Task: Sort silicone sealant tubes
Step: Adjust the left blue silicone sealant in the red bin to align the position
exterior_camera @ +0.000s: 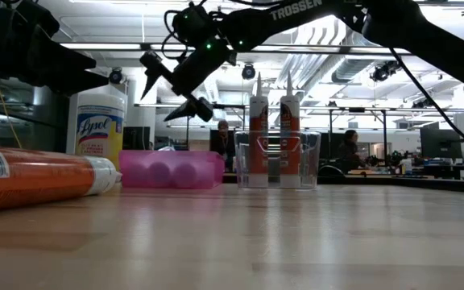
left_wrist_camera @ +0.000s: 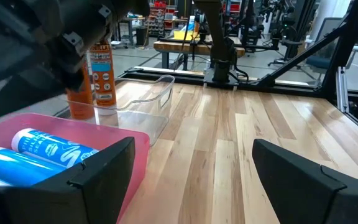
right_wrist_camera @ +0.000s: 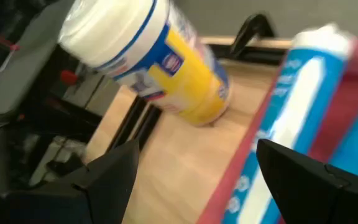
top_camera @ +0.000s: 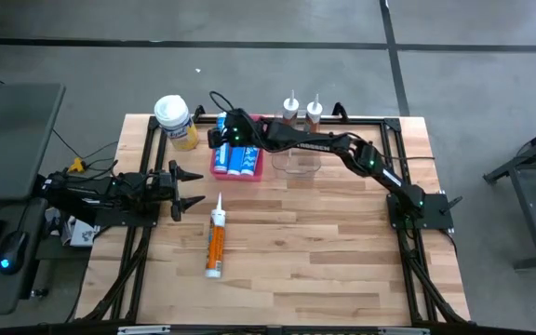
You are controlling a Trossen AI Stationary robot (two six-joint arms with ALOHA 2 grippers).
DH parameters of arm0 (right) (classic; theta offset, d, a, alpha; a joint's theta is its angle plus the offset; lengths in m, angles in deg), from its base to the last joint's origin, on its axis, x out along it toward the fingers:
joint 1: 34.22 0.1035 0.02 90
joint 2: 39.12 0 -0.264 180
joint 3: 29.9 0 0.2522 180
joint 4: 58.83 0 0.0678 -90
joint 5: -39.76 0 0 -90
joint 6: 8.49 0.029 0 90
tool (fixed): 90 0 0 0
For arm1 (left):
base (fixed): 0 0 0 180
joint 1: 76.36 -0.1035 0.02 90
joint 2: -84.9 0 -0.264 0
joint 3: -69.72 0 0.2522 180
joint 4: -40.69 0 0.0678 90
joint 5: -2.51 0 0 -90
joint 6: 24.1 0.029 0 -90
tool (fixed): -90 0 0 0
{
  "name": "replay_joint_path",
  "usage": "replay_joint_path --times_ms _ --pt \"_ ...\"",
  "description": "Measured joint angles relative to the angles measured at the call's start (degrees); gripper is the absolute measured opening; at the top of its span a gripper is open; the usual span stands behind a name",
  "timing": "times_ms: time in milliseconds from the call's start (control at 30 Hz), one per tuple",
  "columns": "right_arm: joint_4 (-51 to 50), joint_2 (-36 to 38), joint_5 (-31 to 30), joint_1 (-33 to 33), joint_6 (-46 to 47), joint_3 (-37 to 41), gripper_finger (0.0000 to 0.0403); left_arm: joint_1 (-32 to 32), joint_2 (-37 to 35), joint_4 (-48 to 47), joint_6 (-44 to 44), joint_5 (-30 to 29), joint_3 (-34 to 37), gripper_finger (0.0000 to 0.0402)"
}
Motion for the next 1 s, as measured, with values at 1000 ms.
replay_joint_path --times_ms 1000 --pt "8.53 -7.38 8.81 -3.27 5.93 0.07 0.0321 -0.01 -0.02 -0.02 0.01 -0.02 0.00 0.0319"
